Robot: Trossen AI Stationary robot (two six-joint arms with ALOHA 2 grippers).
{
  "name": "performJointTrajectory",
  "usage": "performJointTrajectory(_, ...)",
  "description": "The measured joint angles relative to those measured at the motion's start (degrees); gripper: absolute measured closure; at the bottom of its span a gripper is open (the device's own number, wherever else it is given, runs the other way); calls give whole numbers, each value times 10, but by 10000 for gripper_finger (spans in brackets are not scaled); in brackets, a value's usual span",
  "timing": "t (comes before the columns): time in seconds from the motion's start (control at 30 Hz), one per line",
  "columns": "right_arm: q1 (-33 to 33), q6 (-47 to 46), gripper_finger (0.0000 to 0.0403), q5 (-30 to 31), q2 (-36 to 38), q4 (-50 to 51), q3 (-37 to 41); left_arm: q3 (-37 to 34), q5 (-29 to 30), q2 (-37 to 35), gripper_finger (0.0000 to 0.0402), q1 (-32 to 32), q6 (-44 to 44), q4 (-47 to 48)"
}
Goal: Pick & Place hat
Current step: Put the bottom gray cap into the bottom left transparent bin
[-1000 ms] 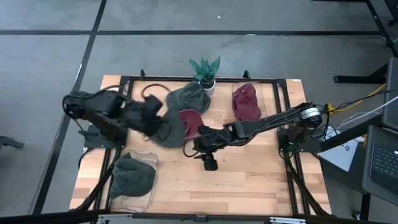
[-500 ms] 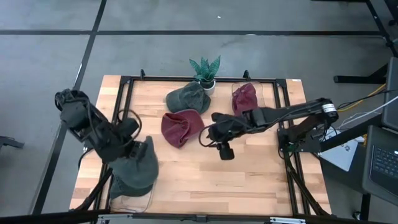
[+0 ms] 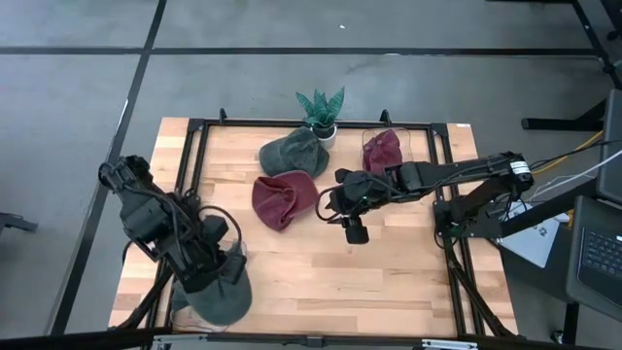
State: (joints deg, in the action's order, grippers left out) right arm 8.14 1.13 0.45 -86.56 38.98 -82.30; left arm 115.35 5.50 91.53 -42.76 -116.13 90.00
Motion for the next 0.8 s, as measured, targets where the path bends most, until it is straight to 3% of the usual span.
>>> performJointTrajectory(0.3,0,7,218,0,0,1,0,-4,-6,5,383,2,-8,-2)
performJointTrajectory(0.57,0,24,218,-6,0,10,0,-141,-9,-69,385,2,-35,2)
performJointTrajectory(0.8,-1,37,218,-6,0,34,0,-189,-38,-141,385,-10,-70,0)
